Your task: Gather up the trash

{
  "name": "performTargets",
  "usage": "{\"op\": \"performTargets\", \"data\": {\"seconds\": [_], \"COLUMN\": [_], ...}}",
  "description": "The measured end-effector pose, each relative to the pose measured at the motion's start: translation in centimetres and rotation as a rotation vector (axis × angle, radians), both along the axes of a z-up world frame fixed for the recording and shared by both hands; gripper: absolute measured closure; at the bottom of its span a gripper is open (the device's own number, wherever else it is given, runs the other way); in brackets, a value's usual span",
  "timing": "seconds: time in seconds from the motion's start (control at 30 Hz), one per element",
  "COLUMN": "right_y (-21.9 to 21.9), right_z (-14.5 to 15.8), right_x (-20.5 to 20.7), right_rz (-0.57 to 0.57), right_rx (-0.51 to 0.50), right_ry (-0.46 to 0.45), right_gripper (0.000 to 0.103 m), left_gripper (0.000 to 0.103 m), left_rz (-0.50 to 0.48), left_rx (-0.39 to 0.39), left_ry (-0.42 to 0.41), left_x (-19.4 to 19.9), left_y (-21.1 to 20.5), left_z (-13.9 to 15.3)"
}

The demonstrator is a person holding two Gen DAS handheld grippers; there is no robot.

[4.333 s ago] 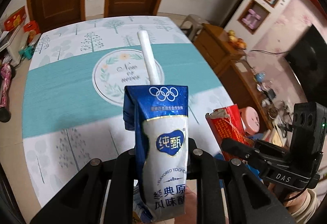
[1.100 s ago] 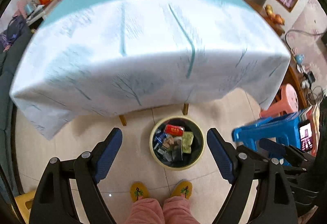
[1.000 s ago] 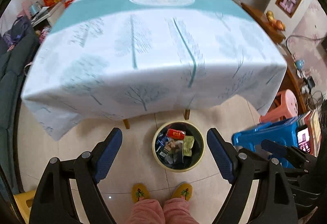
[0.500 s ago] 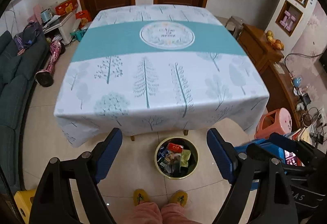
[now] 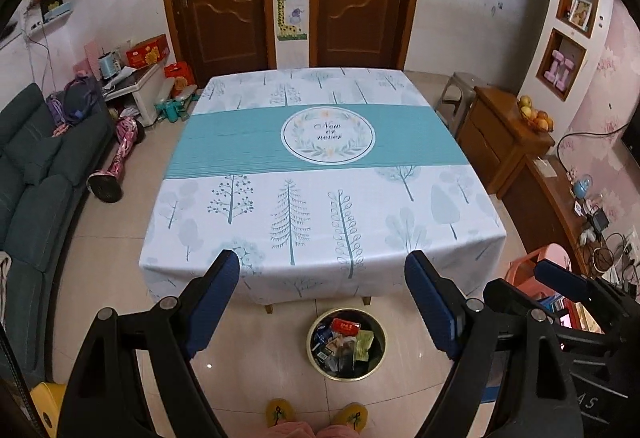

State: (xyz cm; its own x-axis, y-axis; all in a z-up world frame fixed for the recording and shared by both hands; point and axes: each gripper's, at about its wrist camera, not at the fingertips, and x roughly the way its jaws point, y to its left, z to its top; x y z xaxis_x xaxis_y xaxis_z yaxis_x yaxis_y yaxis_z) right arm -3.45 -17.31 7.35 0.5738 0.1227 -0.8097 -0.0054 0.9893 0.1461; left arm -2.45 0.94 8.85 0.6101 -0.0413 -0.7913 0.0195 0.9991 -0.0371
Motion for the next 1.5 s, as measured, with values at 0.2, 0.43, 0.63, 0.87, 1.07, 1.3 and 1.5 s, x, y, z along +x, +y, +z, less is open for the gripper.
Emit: {"op": "performTargets", "data": {"seconds": [0.2,0.43,0.63,0.87,1.07,1.3,1.5], "right_y": [0.3,0.6,0.8,0.8,0.8,0.6,0.5], "right_z": [1.4,1.6,1.4,1.0,0.9,0.7,0.7], "right_x": [-0.3,0.1,0.8,1.3,1.8,1.9,1.8], "right_rz": [0.009,0.019,0.023,0.022,0.021,0.019,0.012], "right_rx": [-0.029,-0.039,-0.044,-0.054,-0.06,-0.06,-0.06], "right_ry": [-0.06,-0.076,-0.069,-0.058,-0.049,-0.045,-0.043], "right_gripper": [0.026,0.026,0.026,0.026,0.026,0.026,0.026], "left_gripper": [0.02,0.02,0.02,0.02,0.02,0.02,0.02], "left_rz": [0.029,0.061,0.074,0.078,0.077,0.075,0.065], "left_rx": [-0.004,0.004,0.014,0.02,0.023,0.028,0.038], "left_ry": [-0.006,-0.005,0.001,0.018,0.026,0.033,0.037], "left_x": [-0.3,-0.2,0.1,0.6,0.8,1.0,0.9], "left_y": [0.0,0.3,0.4,0.6,0.6,0.4,0.3], "left_z": [0.3,-0.2,-0.4,-0.8,-1.0,-1.2,-1.5]}}
